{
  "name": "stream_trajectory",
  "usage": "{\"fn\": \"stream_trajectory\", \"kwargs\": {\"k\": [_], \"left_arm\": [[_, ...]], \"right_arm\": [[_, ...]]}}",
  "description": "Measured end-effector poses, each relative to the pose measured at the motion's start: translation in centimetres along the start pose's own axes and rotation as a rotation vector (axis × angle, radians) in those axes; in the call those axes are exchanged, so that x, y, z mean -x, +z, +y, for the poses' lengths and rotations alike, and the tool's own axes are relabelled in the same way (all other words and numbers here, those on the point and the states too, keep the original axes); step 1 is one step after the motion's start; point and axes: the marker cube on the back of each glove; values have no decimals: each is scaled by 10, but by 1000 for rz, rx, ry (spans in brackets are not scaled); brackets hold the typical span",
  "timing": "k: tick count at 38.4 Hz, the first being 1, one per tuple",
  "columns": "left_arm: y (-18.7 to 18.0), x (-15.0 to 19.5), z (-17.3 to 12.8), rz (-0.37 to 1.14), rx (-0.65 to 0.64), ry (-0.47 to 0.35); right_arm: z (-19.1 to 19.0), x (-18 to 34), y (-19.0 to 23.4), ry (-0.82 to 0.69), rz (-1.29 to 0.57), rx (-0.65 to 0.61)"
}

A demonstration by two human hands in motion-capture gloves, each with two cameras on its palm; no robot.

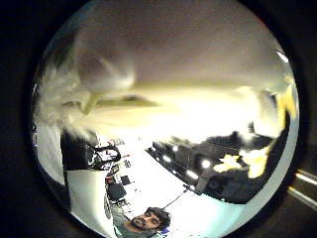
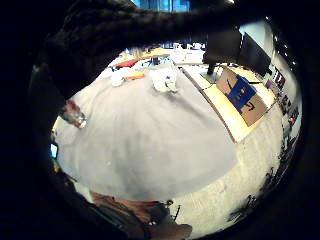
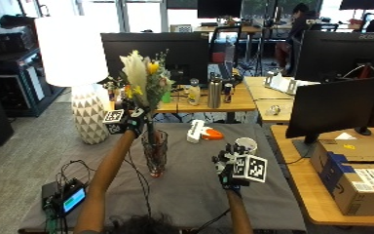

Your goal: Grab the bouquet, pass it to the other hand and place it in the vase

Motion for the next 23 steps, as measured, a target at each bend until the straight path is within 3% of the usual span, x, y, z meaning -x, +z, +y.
{"fn": "stream_trajectory", "kwargs": {"k": [3, 7, 11, 23], "left_arm": [[-5, 1, 14, 8, 12, -39], [-20, -17, 41, -112, -52, -24], [-40, -42, 69, -200, -132, 10], [-102, -65, 117, -175, -165, 138]], "right_arm": [[1, 2, -2, 1, -7, -7], [1, 6, -5, -9, -18, -22], [0, 15, -6, -26, -21, -37], [-4, 45, -10, -81, -28, -81]]}}
